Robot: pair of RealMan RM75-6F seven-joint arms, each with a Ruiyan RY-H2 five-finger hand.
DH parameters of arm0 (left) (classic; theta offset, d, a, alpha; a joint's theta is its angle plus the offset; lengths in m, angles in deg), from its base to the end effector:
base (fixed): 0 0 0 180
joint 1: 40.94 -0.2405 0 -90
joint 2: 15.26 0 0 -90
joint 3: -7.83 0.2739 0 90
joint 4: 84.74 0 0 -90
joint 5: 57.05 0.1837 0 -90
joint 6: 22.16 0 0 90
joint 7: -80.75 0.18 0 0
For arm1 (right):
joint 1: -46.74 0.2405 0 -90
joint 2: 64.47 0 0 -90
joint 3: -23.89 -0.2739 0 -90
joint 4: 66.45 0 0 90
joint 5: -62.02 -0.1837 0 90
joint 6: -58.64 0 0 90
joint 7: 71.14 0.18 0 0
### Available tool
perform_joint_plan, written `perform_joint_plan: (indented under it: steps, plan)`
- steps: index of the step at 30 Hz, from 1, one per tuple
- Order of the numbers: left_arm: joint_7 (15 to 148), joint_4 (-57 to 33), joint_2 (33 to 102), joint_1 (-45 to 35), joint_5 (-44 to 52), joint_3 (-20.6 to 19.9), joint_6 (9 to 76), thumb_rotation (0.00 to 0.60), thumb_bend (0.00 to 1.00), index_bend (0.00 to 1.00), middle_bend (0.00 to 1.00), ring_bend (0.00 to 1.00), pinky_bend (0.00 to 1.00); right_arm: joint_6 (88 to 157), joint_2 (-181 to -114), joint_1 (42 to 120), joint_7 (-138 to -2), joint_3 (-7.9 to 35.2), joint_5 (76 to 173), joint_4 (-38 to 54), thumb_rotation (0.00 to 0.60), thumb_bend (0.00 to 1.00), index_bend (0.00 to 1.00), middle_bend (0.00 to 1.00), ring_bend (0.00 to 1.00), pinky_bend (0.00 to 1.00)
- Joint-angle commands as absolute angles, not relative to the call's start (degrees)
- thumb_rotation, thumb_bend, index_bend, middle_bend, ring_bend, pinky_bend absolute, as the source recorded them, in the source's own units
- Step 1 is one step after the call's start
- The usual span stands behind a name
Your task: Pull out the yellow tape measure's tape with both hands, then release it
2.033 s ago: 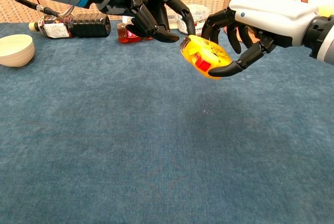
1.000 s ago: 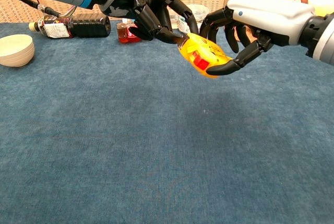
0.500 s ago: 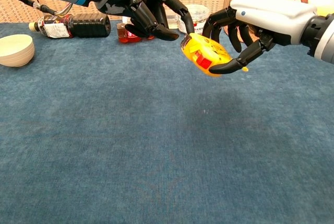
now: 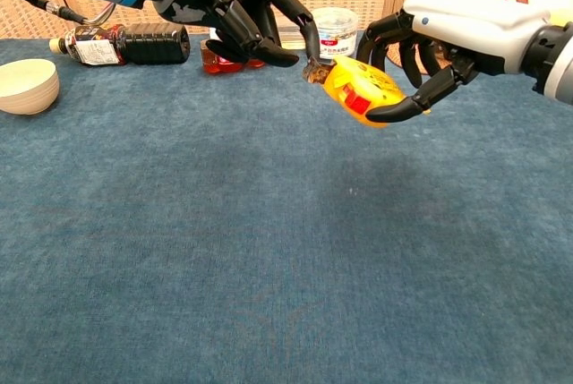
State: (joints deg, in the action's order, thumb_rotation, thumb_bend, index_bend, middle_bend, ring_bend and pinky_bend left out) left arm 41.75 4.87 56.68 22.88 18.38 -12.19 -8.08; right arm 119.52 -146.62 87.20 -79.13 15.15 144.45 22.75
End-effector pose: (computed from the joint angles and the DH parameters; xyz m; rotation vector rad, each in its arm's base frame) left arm -0.0188 0.4064 0.0234 -2.1937 -1.6797 -0.9458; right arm -0.1236 -0.3620 0.0394 1.9521 -0.7878 1.1831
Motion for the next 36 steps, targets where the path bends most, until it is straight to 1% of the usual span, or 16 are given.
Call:
perform_joint_plan:
  steps: [1,10,16,29,36]
  plan:
    - [41.7,4.7,56.7,22.8,18.5,-12.2,-8.0,0.6,0.41,0.42,0.95,0.94,0.9,119.4,-146.7,87.2,-78.7,15.1,144.3,22.5,0.358,0.23,0.55,0.58,0.6,0.63]
    - [42.3,3.8,57.3,22.8,18.2,-11.9,-6.7,0.6,0.41,0.48,0.95,0.94,0.9,119.7,-146.5,87.3,-77.4,14.7,144.7,22.4,0.355,0.24,0.55,0.58,0.61,0.63]
    - [42.9,3.6,57.7,22.9,17.3,-11.6,-6.3,0.6,0.41,0.49,0.95,0.94,0.9,119.8,-146.4,87.4,-77.3,14.5,144.7,22.7,0.357,0.24,0.55,0.59,0.61,0.63]
    - [44.4,3.5,58.5,23.4,14.7,-11.6,-4.8,0.6,0.41,0.59,0.95,0.94,0.9,120.7,-146.0,87.1,-76.6,14.4,145.1,23.4,0.358,0.24,0.56,0.59,0.61,0.64]
    - [44.7,4.3,57.9,23.3,14.2,-11.8,-4.9,0.6,0.41,0.63,0.95,0.94,0.9,121.0,-145.9,86.8,-76.7,14.7,145.4,22.8,0.357,0.24,0.56,0.59,0.61,0.64]
